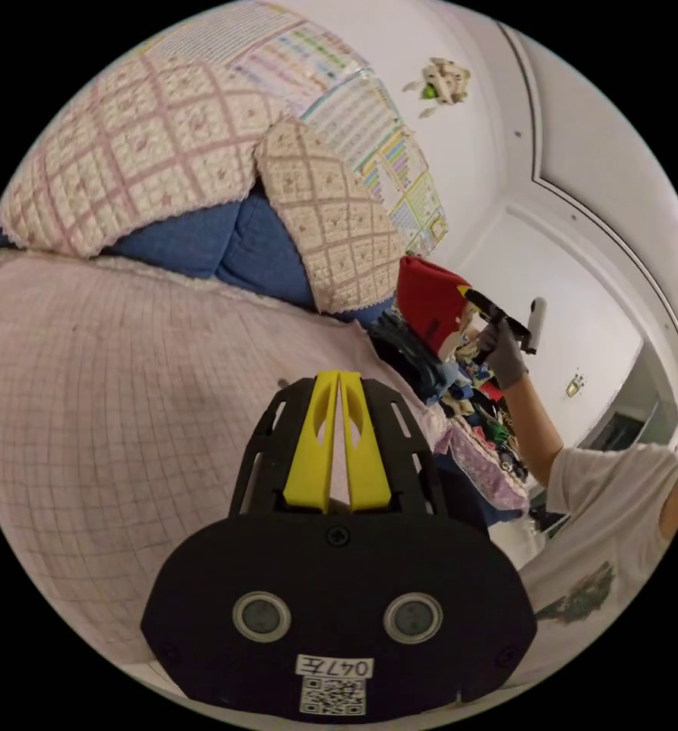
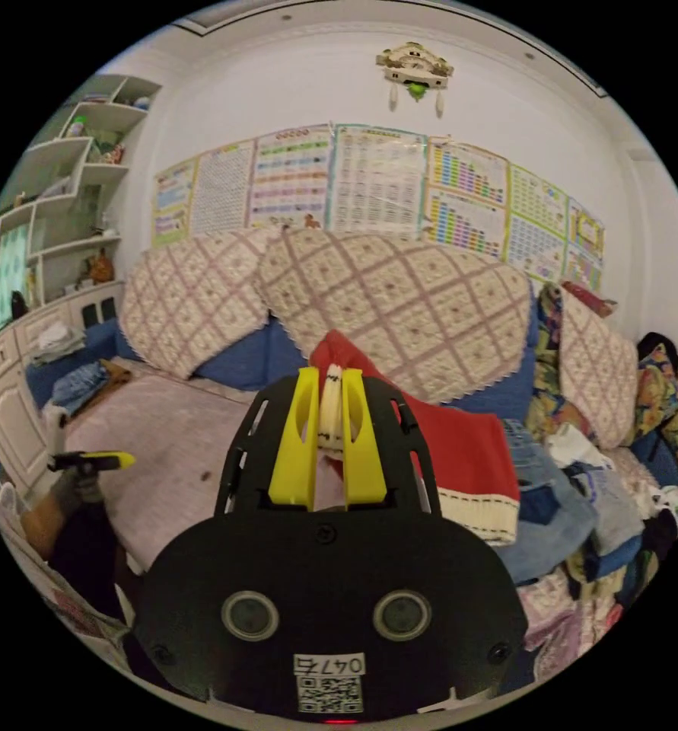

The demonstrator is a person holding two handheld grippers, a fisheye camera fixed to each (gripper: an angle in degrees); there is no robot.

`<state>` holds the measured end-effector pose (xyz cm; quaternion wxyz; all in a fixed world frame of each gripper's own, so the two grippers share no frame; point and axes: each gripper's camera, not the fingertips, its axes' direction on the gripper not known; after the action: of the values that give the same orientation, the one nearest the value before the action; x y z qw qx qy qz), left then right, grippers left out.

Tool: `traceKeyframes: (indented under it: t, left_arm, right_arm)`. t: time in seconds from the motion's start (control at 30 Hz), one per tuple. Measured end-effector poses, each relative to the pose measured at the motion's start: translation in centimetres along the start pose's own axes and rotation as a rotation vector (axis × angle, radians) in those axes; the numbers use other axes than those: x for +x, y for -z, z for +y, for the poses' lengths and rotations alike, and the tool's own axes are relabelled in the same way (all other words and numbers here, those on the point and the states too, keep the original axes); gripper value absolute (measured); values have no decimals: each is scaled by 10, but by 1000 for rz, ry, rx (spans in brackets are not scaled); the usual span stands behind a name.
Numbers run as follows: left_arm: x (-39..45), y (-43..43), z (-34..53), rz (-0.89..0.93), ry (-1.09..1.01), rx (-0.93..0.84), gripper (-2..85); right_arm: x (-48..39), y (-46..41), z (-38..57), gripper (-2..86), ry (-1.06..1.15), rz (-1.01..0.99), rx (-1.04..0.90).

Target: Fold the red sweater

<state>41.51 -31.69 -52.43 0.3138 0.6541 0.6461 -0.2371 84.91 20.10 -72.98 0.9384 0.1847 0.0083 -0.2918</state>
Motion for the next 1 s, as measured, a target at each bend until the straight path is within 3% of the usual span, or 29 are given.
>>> traceKeyframes:
  t: [0.2, 0.33, 0.4, 0.47, 0.6, 0.7, 0.8, 0.83, 0.87, 1.0]
  left_arm:
    - [-35, 35, 1, -152, 132, 184, -8]
    - [-69, 51, 4, -164, 273, 260, 2]
    - [-83, 70, 11, -177, 326, 350, 39]
    - [-88, 90, 18, -198, 336, 438, 57]
    - [-101, 120, 23, -270, 385, 517, 73]
    - [-119, 119, 13, -312, 428, 421, 81]
    - [-153, 103, 3, -245, 492, 277, 90]
    - [-159, 101, 2, -223, 504, 260, 92]
    - [-171, 97, -1, -192, 525, 233, 96]
    - [-196, 87, -12, -214, 559, 133, 108]
  right_arm:
    - [-64, -16, 21, 19, -87, -254, 88]
    - [-143, -86, 49, 66, 26, -589, -163]
    - [-145, -96, 56, 98, 25, -705, -173]
    - [-100, -85, 52, 89, -89, -652, -10]
    - [-22, -86, 49, 79, -252, -446, 57]
    - [17, -119, 74, 93, -355, -336, -64]
    - [39, -167, 109, 125, -467, -479, -284]
    - [43, -179, 110, 135, -459, -602, -345]
    - [43, -185, 108, 141, -412, -600, -383]
    - [28, -203, 107, 143, -261, -426, -540]
